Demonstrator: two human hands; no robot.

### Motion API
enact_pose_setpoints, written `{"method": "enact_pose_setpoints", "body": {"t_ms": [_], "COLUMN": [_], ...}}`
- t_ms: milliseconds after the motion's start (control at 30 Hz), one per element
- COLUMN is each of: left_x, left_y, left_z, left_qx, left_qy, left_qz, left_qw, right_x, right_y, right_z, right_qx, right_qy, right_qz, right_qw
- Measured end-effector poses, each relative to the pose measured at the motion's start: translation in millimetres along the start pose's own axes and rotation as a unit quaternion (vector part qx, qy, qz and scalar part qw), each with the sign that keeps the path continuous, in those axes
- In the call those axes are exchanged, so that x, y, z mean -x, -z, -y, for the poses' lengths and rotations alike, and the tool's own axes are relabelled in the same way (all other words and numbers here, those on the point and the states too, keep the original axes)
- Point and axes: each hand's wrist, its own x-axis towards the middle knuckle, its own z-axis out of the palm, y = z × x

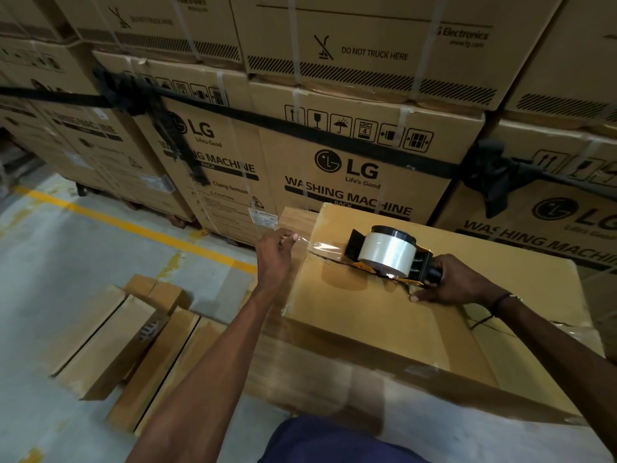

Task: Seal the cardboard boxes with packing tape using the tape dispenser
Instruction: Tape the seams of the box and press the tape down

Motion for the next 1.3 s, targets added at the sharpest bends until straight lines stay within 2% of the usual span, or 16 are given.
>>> {"method": "enact_pose_setpoints", "body": {"t_ms": [100,167,233,333,400,467,533,667,833,867,933,1033,1100,1300], "left_x": [10.8,16.0,13.3,6.5,7.1,11.1,14.0,21.4,5.1,5.3,16.0,42.5,47.1,42.0], "left_y": [-7.0,-13.4,-16.0,-13.6,-10.1,-6.6,-7.0,-19.9,-27.4,-31.1,-41.7,-51.4,-53.4,-52.9], "left_z": [-2.4,-3.0,0.0,8.2,12.7,5.8,-7.0,-27.0,-26.9,-30.1,-37.8,-46.6,-46.9,-39.2], "left_qx": [0.048,0.047,0.026,-0.068,-0.107,-0.089,-0.050,-0.029,-0.037,-0.055,-0.124,-0.251,-0.282,-0.304], "left_qy": [0.061,0.071,0.099,0.180,0.184,0.153,0.124,0.130,0.274,0.284,0.260,0.132,0.101,0.091], "left_qz": [0.016,0.034,0.066,0.123,0.097,0.030,0.020,0.202,0.272,0.261,0.193,0.089,0.079,0.081], "left_qw": [0.997,0.996,0.993,0.974,0.972,0.984,0.991,0.970,0.922,0.921,0.938,0.955,0.951,0.945], "right_x": [-0.4,-0.9,-1.5,-2.3,-3.0,-3.2,-5.0,-8.1,-8.7,-9.2,-10.5,-8.2,-5.4,1.3], "right_y": [1.0,1.2,0.8,0.6,-0.2,-1.0,-1.9,0.2,-0.2,0.1,1.9,5.0,7.9,15.9], "right_z": [3.4,4.0,1.2,-2.8,-2.2,0.0,-2.2,-6.0,-5.6,-5.9,-6.1,-2.5,3.1,9.8], "right_qx": [-0.003,-0.003,-0.002,0.000,-0.006,-0.010,-0.011,-0.012,-0.023,-0.024,-0.024,-0.024,-0.022,-0.035], "right_qy": [0.009,0.010,0.011,0.007,0.008,0.009,0.004,-0.004,-0.016,-0.018,-0.019,-0.017,-0.019,-0.031], "right_qz": [0.002,0.005,0.006,0.004,0.007,0.010,0.013,0.018,0.021,0.024,0.027,0.040,0.052,0.054], "right_qw": [1.000,1.000,1.000,1.000,1.000,1.000,1.000,1.000,0.999,0.999,0.999,0.999,0.998,0.997]}}
